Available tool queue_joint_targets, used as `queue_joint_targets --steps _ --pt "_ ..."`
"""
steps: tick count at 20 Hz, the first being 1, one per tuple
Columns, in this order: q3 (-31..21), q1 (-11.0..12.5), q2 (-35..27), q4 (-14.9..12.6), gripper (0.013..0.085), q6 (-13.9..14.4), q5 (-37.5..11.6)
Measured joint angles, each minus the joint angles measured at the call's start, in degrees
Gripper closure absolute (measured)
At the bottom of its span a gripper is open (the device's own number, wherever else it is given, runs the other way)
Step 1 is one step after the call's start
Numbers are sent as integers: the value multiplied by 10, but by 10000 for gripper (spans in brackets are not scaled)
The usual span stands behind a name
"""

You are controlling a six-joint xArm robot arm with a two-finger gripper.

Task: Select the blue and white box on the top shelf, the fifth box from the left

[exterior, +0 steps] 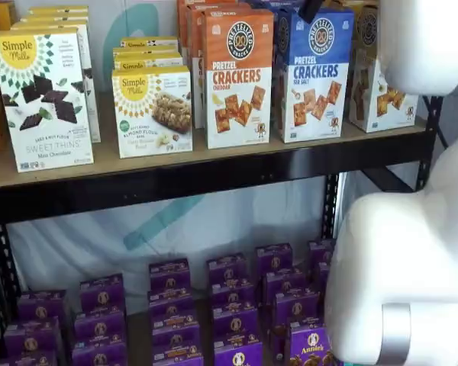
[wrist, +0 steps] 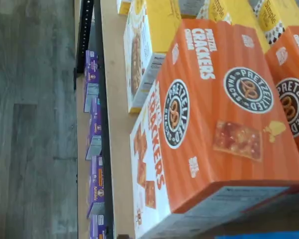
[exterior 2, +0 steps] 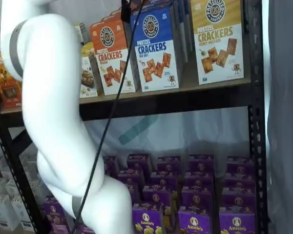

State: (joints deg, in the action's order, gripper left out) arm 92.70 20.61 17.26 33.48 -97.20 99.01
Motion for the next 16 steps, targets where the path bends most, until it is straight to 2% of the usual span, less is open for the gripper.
queue_joint_targets --steps 7,16 --pt "29 -4 -36 -20 130 -9 -10" --pt "53 -15 -68 -59 130 -20 -14"
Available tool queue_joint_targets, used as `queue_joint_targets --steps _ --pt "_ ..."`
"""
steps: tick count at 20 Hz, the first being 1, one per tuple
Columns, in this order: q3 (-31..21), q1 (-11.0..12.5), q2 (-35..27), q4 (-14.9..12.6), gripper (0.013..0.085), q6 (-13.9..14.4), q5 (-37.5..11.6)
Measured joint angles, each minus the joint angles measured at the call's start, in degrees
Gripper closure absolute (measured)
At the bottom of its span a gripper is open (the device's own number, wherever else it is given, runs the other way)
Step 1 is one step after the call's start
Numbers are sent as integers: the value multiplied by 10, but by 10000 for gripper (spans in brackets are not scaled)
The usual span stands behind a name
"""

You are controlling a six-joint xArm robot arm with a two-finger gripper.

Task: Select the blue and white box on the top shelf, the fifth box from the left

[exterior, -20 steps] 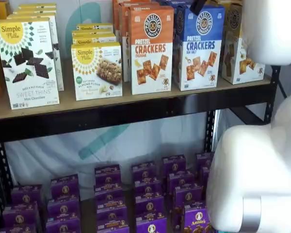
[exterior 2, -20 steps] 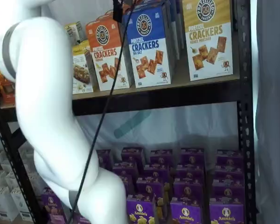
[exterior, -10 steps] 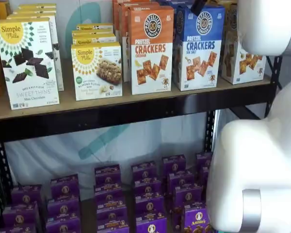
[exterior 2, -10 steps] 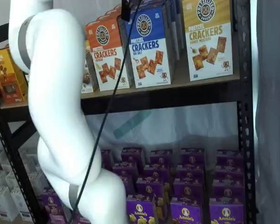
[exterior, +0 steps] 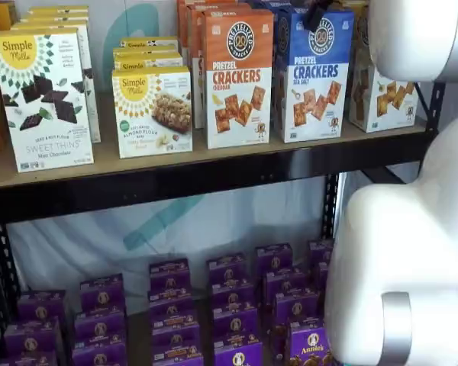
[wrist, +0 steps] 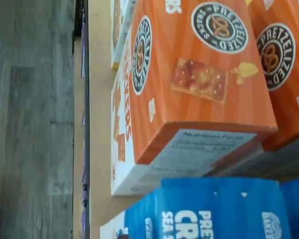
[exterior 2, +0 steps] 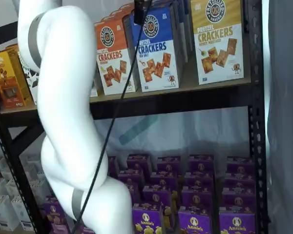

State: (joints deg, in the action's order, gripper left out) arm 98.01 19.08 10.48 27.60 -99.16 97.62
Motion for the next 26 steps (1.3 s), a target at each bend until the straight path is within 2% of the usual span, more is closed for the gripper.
queue_joint_targets --steps 5,10,15,22,26 --pt "9 -10 -13 -27 130 -3 5" --pt "59 -30 -49 -77 130 3 60" --pt "71 -54 -59 -115 130 12 72" --pt "68 -75 -61 -137 130 24 68" --pt "101 -79 -83 -147 130 27 104"
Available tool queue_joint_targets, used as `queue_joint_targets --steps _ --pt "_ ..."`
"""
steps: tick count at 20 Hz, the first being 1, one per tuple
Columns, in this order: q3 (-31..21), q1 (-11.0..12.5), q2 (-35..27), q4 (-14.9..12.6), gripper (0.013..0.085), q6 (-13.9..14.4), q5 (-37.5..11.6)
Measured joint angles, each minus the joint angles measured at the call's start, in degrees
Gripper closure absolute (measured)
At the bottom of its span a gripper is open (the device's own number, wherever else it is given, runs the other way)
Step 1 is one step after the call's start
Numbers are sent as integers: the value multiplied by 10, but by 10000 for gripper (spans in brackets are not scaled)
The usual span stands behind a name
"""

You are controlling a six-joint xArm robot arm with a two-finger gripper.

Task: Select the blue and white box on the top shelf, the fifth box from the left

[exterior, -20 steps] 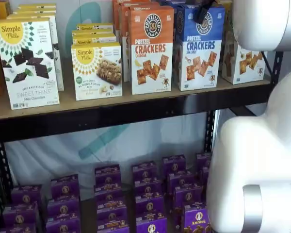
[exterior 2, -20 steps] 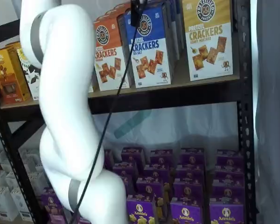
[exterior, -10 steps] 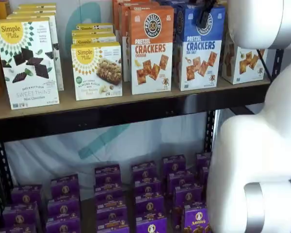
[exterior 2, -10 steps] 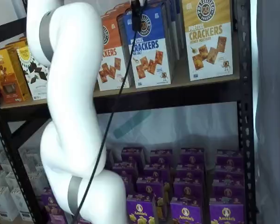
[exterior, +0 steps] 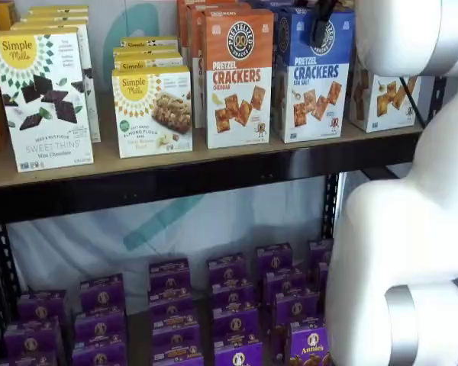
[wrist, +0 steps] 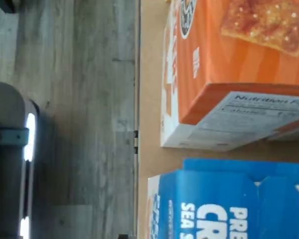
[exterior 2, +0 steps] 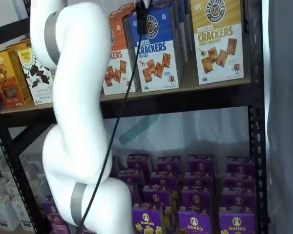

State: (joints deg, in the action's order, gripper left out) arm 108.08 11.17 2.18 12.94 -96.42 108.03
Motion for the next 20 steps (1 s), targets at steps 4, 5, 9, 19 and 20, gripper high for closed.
queue_joint_targets --steps 4,5,9,19,20 --pt "18 0 -10 -7 130 -1 16" --pt "17 0 -10 -7 130 -1 15" --pt "6 1 -3 -6 130 -3 0" --pt "-2 1 1 -10 250 -5 -9" --pt "-3 1 1 -10 290 -5 -9"
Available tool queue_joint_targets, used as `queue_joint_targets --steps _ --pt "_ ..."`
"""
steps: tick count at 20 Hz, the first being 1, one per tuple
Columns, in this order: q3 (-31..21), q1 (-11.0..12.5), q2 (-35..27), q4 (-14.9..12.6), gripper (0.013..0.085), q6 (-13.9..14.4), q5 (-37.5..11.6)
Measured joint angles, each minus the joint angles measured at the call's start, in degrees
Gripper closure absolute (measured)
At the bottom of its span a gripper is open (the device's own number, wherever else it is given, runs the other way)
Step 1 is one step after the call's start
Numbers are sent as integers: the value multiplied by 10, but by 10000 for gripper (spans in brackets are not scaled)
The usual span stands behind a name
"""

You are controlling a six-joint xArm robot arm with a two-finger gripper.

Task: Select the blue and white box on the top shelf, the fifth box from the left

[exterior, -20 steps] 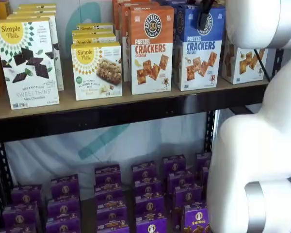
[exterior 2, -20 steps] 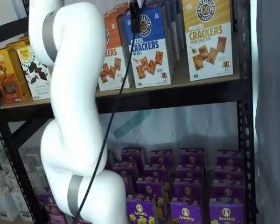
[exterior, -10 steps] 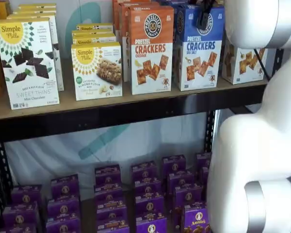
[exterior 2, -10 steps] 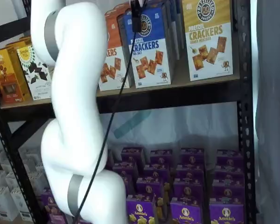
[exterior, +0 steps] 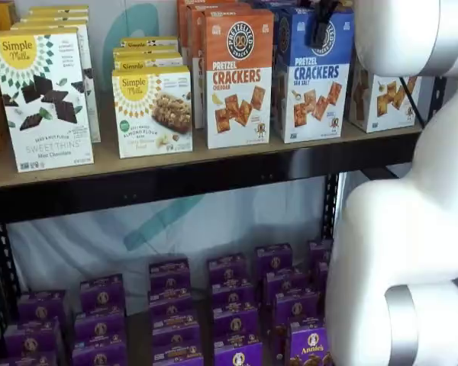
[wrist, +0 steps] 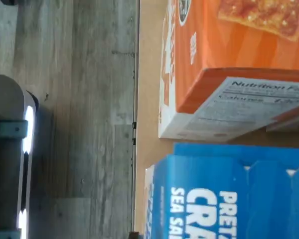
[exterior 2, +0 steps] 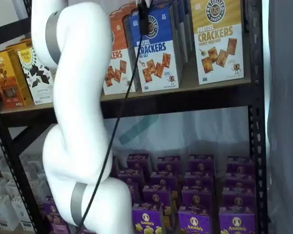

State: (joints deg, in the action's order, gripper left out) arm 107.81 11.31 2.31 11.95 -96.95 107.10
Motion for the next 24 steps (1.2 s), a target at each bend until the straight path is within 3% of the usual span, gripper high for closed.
queue_joint_targets --steps 7,11,24 --pt "-4 3 3 0 290 -3 -2" --pt "-4 3 4 1 410 -3 0" --pt "0 7 17 17 410 3 23"
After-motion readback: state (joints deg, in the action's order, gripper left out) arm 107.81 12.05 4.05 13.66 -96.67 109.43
